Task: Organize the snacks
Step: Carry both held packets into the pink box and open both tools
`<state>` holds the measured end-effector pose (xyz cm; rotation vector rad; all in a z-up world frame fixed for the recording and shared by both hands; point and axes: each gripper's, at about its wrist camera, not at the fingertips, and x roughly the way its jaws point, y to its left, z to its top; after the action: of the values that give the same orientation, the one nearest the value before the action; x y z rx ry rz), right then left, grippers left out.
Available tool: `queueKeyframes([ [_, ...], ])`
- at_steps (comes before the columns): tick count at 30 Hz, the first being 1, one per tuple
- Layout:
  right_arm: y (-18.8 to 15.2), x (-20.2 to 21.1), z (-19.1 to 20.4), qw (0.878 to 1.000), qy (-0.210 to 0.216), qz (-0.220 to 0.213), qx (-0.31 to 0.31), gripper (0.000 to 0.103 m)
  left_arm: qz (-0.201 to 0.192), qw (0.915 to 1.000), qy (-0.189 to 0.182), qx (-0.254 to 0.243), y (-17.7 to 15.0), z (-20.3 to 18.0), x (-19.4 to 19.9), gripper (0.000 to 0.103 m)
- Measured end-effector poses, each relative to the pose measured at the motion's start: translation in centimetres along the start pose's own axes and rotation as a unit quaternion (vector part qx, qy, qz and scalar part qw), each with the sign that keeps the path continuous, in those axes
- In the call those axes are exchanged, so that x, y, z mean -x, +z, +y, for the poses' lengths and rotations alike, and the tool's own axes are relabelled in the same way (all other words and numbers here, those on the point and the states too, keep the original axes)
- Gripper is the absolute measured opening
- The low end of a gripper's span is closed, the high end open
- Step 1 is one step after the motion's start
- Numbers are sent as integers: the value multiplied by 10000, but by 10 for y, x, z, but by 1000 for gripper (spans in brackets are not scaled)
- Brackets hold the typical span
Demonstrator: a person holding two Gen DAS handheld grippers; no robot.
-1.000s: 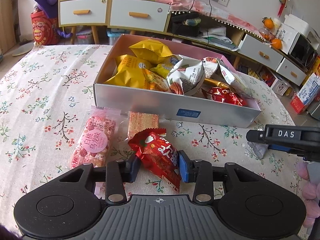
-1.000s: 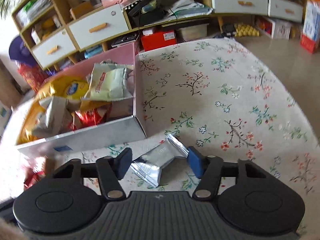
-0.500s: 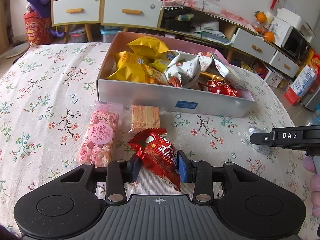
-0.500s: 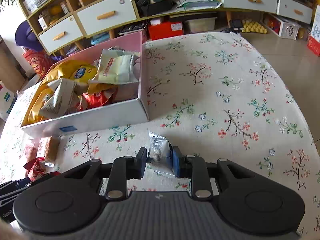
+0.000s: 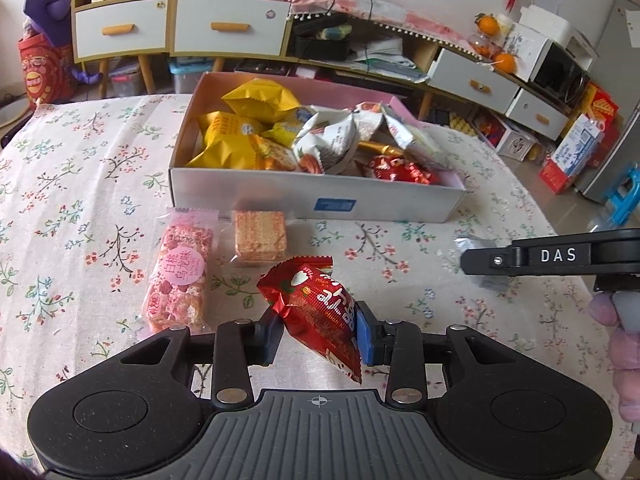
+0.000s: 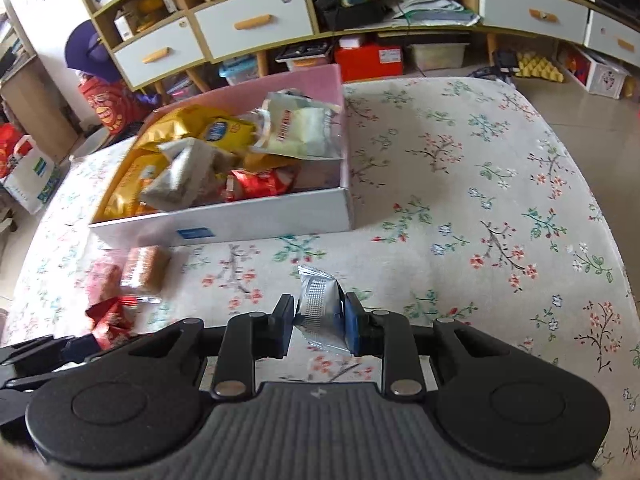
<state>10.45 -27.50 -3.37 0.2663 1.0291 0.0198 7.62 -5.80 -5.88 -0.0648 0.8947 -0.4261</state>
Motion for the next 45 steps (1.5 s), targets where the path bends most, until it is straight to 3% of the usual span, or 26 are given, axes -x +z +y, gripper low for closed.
queueKeyframes([
  [9, 14, 20, 23, 9980, 484, -393, -35, 24, -379, 9991, -171, 50, 23, -1, 20, 35],
  [15, 30, 18, 31, 9956, 618, -692, 116, 24, -630, 9980, -70, 40, 51, 8, 25, 35],
  [24, 67, -4, 40, 9924, 826, -875, 245, 24, -542, 9985, -9, -48, 101, 27, -12, 35],
  [31, 83, -26, 54, 9935, 594, -808, 543, 24, -404, 9985, 167, -340, 114, 23, -40, 35],
  [45, 92, -39, 59, 9947, 193, -714, 717, 26, -306, 9984, 206, -422, 121, 27, -58, 38],
])
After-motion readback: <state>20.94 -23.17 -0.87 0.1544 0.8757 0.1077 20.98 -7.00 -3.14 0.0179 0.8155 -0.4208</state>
